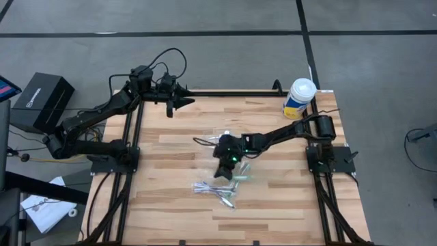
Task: Pick & Place toothbrushing station
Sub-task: Put the bottom green toothbrush into the transparent organizer
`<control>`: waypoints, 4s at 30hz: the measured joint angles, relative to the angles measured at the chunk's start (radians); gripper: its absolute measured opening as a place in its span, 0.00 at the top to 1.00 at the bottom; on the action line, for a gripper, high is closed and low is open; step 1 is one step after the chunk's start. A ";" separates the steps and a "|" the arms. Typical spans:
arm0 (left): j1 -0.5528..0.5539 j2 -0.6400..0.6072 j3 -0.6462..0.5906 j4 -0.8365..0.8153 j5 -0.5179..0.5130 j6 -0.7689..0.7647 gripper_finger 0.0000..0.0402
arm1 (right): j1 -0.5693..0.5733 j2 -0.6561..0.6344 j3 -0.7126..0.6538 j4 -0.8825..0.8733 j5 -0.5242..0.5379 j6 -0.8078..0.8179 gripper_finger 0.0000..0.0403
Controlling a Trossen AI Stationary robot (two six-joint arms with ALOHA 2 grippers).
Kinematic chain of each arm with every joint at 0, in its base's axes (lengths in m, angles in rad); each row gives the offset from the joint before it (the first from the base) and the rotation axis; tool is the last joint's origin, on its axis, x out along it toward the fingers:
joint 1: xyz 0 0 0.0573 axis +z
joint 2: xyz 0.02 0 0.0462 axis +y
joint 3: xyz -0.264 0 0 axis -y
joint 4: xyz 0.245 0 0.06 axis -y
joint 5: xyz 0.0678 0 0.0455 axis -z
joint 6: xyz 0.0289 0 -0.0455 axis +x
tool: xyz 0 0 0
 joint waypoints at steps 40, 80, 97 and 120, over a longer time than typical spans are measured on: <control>0.017 0.000 0.000 0.233 -0.026 -0.125 0.62 | -0.305 -0.373 0.404 0.227 0.621 -0.262 1.00; 0.053 0.085 0.000 0.241 0.002 -0.025 0.62 | -0.118 -0.277 -0.548 1.438 1.243 -0.202 1.00; 0.091 0.103 0.000 0.243 0.023 0.018 0.62 | -0.119 -0.061 -0.425 1.439 1.225 -0.129 1.00; 0.092 0.104 0.000 0.241 0.028 0.076 0.62 | -0.116 -0.014 -0.425 1.439 1.227 -0.174 1.00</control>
